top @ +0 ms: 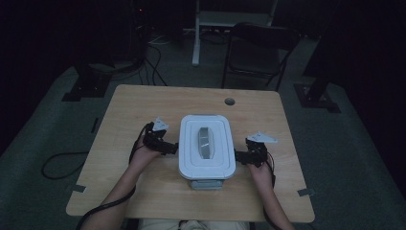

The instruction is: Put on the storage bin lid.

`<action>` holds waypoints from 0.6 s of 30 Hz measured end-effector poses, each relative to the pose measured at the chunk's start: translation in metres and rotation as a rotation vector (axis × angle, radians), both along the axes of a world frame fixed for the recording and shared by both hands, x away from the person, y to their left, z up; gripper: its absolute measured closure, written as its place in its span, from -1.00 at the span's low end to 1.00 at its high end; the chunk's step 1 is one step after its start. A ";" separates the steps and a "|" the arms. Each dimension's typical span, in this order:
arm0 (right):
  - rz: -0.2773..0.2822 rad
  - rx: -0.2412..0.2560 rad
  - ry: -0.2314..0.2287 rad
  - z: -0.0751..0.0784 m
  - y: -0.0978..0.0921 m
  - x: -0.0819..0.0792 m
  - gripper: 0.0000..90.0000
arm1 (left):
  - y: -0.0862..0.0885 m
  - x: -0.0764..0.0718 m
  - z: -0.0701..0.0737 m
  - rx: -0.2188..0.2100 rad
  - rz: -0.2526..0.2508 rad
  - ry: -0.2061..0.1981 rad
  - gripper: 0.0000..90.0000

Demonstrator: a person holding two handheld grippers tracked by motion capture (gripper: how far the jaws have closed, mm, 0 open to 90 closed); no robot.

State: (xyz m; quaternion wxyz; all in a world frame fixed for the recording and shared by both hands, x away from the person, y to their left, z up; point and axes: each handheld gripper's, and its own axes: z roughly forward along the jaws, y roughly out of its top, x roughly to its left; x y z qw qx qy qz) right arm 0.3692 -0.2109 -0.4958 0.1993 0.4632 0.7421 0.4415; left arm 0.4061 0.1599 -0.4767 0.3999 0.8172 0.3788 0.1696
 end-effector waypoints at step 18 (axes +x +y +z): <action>-0.047 0.014 -0.007 0.002 -0.007 0.008 -0.69 | 0.015 -0.013 0.012 -0.002 -0.023 -0.004 -0.99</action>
